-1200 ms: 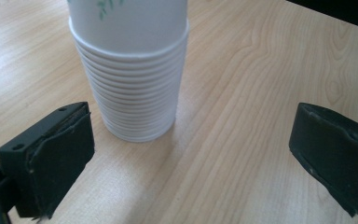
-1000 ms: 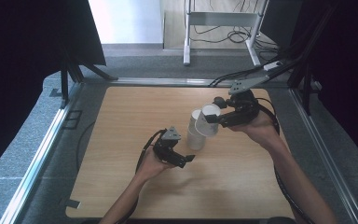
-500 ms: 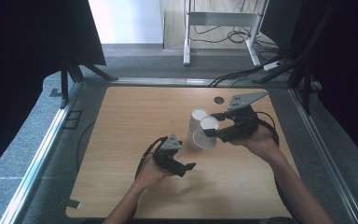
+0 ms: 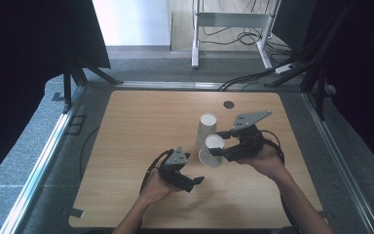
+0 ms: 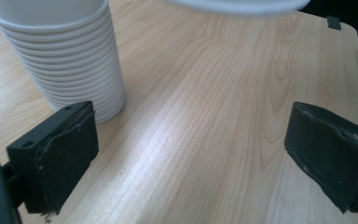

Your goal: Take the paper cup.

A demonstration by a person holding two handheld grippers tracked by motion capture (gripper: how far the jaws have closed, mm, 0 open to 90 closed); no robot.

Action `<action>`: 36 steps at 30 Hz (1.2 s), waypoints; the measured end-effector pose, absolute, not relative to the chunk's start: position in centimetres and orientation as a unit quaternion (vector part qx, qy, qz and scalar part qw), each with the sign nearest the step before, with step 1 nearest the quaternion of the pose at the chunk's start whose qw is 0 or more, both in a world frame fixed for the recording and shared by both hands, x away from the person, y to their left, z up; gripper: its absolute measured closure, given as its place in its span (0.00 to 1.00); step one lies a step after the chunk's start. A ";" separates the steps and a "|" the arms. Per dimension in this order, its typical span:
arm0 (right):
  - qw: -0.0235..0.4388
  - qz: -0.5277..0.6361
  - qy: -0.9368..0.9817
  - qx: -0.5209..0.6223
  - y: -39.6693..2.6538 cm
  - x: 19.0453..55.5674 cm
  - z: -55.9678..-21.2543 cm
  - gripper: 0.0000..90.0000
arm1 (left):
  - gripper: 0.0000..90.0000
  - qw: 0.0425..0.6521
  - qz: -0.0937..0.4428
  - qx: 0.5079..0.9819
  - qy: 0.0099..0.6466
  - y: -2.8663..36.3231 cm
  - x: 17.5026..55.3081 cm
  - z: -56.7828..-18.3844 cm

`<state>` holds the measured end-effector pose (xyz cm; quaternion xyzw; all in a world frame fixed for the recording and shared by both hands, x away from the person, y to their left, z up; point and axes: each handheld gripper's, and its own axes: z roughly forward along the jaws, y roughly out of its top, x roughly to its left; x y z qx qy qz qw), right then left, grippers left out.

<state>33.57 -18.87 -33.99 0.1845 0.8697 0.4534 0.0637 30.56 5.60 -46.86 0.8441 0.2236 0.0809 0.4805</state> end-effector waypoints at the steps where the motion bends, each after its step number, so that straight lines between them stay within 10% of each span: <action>1: 0.061 0.454 0.870 0.184 -18.8 33.5 -34.6 0.42 | 0.03 0.481 0.080 0.844 0.223 5.6 30.5 -46.9; 36: 0.024 0.467 0.864 0.188 -17.5 31.9 -40.9 0.42 | 0.11 0.471 0.079 0.856 0.196 3.9 29.2 -49.6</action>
